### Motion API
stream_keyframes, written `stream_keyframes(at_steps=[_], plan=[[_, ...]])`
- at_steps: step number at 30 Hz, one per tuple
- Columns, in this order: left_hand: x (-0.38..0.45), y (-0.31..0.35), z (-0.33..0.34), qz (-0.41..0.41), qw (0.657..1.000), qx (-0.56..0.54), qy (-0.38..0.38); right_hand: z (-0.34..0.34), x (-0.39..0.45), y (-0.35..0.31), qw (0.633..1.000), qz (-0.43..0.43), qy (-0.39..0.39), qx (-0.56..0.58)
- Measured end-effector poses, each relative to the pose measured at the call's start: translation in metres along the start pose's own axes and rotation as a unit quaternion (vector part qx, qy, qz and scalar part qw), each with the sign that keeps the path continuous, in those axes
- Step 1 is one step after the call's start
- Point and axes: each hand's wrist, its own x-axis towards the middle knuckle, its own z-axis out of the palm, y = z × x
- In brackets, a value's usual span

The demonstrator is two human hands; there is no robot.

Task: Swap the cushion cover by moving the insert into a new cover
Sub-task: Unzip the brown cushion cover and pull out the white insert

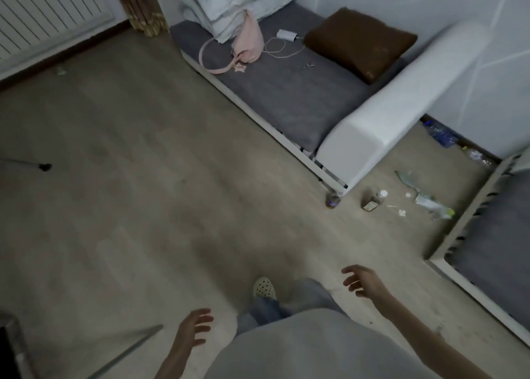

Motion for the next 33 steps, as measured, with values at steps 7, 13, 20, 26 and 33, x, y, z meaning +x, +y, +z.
stream_keyframes(at_steps=[7, 13, 20, 26, 33], plan=[[0.056, 0.174, 0.007, 0.056, 0.996, 0.059, -0.021, -0.005, 0.059, -0.050, 0.997, 0.063, 0.019, 0.040], [0.117, 0.345, 0.038, 0.117, 0.990, 0.081, -0.018, -0.022, 0.140, -0.106, 0.987, 0.138, 0.028, 0.078], [0.166, 0.521, 0.086, 0.151, 0.984, 0.092, -0.013, -0.069, 0.228, -0.236, 0.987, 0.141, 0.022, 0.068], [0.191, 0.591, 0.115, 0.114, 0.990, 0.077, -0.011, -0.103, 0.289, -0.383, 0.996, 0.072, 0.014, 0.055], [0.253, 0.681, 0.124, 0.094, 0.991, 0.094, -0.031, -0.118, 0.350, -0.525, 0.996, 0.000, 0.036, 0.083]])
